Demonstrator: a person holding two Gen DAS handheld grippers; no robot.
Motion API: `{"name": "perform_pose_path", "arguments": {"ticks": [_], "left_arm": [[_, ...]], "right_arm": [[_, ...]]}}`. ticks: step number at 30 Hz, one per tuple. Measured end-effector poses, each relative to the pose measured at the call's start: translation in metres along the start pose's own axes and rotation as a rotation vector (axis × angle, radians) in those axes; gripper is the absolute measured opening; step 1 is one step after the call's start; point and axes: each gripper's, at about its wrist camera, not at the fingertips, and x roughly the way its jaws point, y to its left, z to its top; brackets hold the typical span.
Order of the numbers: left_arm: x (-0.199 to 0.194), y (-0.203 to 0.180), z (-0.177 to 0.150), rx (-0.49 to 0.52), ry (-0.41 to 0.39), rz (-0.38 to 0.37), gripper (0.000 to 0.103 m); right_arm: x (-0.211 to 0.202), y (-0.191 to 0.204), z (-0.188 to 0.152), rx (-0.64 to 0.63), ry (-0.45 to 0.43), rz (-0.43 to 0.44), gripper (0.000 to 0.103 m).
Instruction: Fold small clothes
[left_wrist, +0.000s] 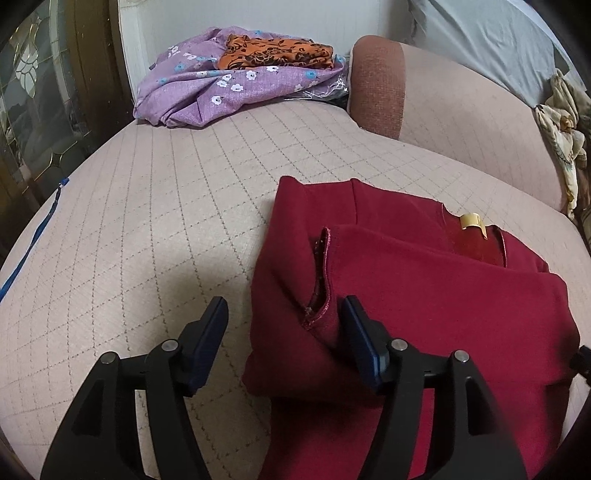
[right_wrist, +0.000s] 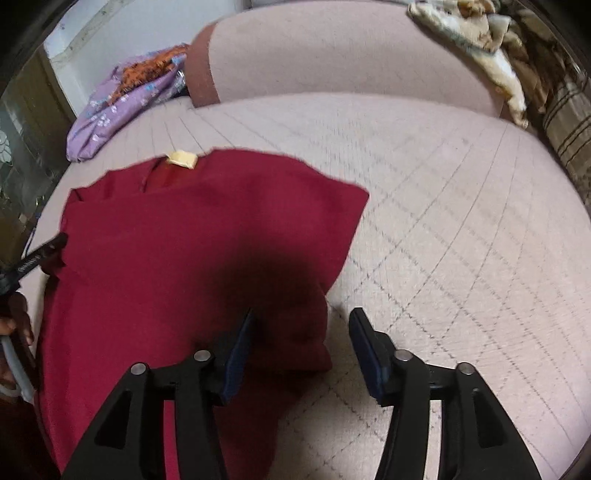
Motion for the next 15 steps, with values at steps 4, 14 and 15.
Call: {"name": "perform_pose_path", "arguments": {"ticks": [4, 14, 15], "left_arm": [[0.000, 0.000, -0.001, -0.002, 0.000, 0.000, 0.063], [-0.037, 0.017, -0.015, 0.027, 0.058, -0.035, 0.065], [-0.045, 0.022, -0.021, 0.033, 0.059, -0.038, 0.066]], "right_arm": [[-0.009, 0.011, 0.001, -0.011, -0.034, 0.028, 0.054], [0.005, 0.001, -0.010, 0.018, 0.052, 0.010, 0.060], [-0.004, -0.001, -0.014, 0.028, 0.049, 0.030, 0.060]]}}
